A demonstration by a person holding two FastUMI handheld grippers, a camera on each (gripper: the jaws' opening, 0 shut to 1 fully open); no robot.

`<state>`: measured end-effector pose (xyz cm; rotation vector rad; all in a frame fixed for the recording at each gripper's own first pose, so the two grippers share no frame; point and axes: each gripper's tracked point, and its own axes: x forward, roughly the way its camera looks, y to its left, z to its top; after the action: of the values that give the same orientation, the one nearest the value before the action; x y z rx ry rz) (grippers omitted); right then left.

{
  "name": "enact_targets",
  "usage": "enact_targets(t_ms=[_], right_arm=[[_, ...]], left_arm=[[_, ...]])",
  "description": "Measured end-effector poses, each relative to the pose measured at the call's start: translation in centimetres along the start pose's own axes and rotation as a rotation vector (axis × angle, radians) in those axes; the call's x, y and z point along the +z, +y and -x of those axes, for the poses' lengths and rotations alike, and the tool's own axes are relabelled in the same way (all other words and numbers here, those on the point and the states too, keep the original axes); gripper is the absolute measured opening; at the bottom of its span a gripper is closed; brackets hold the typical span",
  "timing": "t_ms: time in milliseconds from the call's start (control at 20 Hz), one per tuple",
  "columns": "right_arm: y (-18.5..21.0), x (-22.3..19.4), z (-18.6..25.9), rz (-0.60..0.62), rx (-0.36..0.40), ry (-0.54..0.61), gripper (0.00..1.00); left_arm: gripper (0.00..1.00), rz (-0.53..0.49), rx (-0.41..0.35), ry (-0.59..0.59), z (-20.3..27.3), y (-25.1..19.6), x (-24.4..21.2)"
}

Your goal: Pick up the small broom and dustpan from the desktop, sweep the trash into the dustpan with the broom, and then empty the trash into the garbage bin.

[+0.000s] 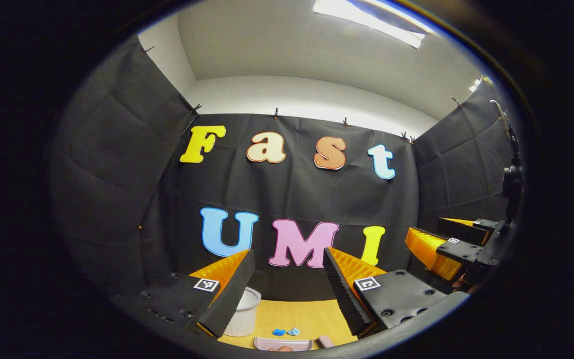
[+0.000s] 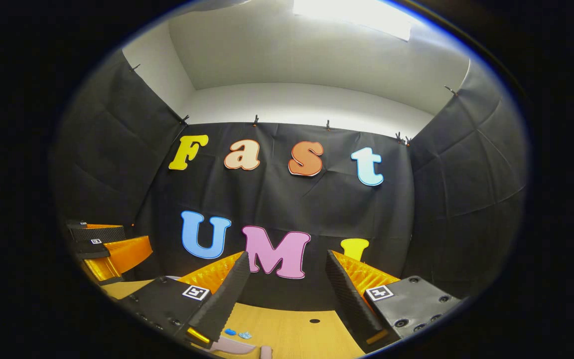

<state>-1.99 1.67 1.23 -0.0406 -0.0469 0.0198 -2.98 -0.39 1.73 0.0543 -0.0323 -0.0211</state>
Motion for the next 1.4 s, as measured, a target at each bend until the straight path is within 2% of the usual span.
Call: enact_targets(t_ms=[500, 750, 950, 1050, 1150, 1300, 1400], right_arm=[[0.7, -0.6, -0.9, 0.006, -0.015, 0.013, 0.98], [2.0, -0.8, -1.5, 0.012, 0.010, 0.014, 0.97], [1.9, -2.7, -2.3, -0.008, 0.003, 0.067, 0.98], [1.9, -5.9, -2.7, -0.007, 0.010, 0.153, 0.97], [2.2, -9.7, -2.7, -0.021, 0.030, 0.259, 0.97], [2.6, -16.3, -2.8, -0.071, 0.052, 0.442, 0.98], [3.2, -21.6, -2.4, -0.126, 0.078, 0.598, 0.98]], left_arm=[[0.81, -0.016, -0.023, 0.051, 0.0, 0.8, -1.3], [0.82, -0.020, -0.026, 0.063, -0.8, 1.2, -1.8], [0.80, -0.021, -0.047, 0.121, -1.5, 1.2, -3.5], [0.81, -0.022, -0.077, 0.190, -2.0, 0.5, -5.9], [0.81, -0.016, -0.111, 0.369, -1.8, -0.4, -10.5], [0.82, 0.028, -0.100, 0.614, -1.3, -1.1, -18.1], [0.81, 0.010, -0.083, 0.729, -1.2, -1.3, -21.7]])
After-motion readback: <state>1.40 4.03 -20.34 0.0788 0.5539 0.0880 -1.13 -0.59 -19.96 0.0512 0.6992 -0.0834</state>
